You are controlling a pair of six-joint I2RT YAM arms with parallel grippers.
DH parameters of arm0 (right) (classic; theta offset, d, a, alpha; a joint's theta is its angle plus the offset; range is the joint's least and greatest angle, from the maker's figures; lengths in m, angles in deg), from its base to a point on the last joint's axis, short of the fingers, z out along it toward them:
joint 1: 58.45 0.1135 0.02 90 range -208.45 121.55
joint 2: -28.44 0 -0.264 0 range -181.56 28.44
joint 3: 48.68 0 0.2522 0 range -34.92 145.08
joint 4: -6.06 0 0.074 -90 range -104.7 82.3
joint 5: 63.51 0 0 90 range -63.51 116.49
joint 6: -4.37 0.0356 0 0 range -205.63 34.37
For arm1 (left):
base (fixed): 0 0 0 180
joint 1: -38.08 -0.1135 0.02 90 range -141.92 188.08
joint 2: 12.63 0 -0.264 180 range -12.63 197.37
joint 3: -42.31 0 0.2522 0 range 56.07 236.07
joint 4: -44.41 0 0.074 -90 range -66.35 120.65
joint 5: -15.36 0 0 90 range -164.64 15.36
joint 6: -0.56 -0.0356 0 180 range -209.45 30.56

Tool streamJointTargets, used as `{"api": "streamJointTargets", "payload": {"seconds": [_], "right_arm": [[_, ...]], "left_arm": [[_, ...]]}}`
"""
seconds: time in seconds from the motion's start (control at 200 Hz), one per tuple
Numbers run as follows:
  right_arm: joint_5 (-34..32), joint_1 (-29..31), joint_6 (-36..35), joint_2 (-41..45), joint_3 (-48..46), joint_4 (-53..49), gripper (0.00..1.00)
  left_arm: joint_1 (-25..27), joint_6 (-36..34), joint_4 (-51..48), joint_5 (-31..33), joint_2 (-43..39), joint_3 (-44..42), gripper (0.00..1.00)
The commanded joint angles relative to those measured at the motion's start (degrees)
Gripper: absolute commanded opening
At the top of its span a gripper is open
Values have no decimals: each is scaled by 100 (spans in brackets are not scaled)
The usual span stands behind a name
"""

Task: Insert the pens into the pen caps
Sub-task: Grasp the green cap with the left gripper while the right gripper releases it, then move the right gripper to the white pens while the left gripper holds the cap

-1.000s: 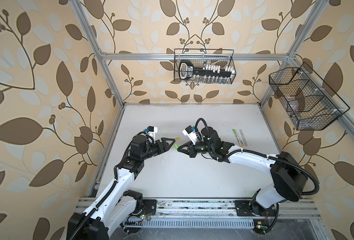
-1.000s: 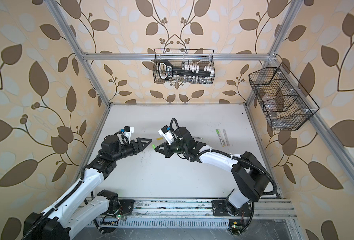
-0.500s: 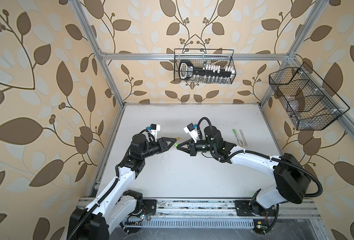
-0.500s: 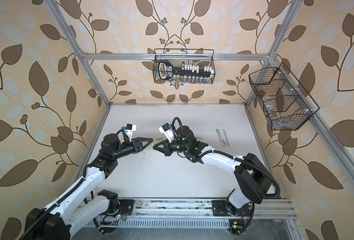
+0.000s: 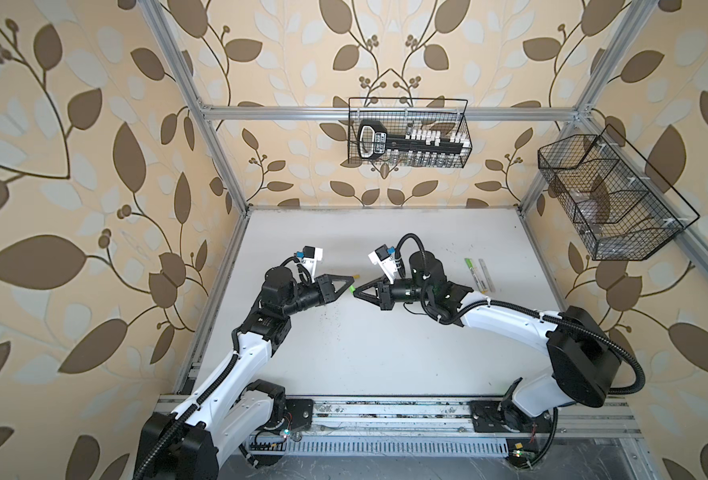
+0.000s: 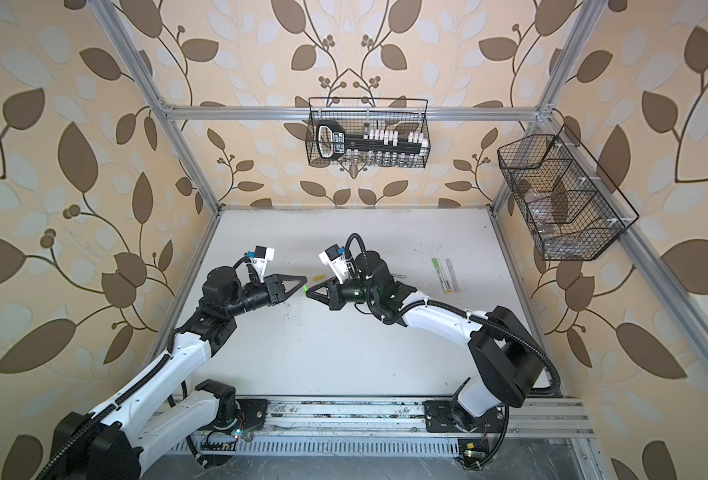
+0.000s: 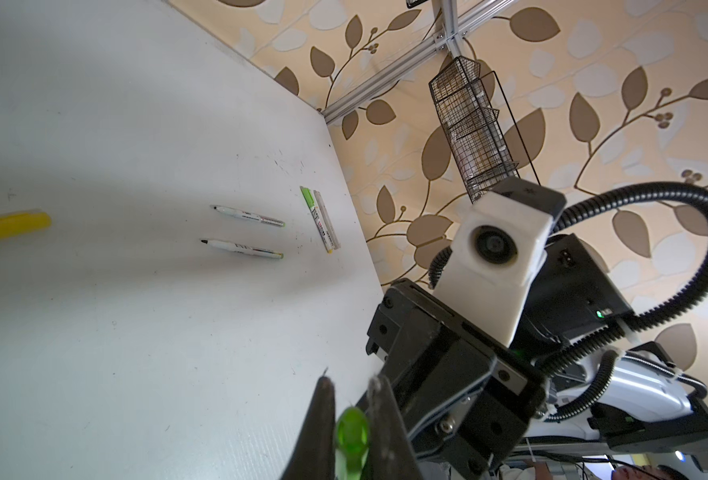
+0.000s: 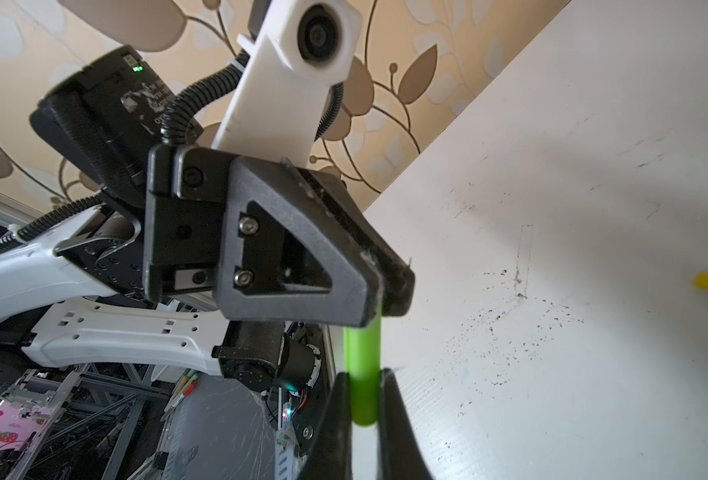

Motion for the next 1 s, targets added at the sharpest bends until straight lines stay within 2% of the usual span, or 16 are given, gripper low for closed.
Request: {"api": "streamJointTargets", "payload": {"seconds": [0.0, 0.055, 0.22, 0.335, 0.48, 0.61, 0.85, 0.995], "right_arm": [[18, -18, -37, -46, 93, 209, 12], [-76, -44, -230, -24, 134, -138, 17], [-349, -460, -615, 371, -210, -824, 50], [-820, -993, -1036, 692, -542, -1477, 60], [-1645, -1467, -1875, 754, -575, -2641, 68], [-2179, -1780, -2425, 572, -420, -3294, 73], [-3170, -1975, -3317, -181, 88, -3987, 78], [-3480, -1975, -3737, -753, 455, -4174, 79]], "left_arm": [[50, -36, 40, -154, -11, 113, 0], [50, -131, -154, -39, -45, 161, 0], [50, -564, -1046, 304, -91, 496, 0], [41, -848, -1668, 480, -40, 802, 0], [41, -1245, -2371, 365, 46, 1218, 0], [41, -1682, -3090, 74, 136, 1563, 0], [41, -2403, -4018, -1060, 224, 1886, 0], [41, -2655, -4323, -1509, 158, 1926, 0]]}}
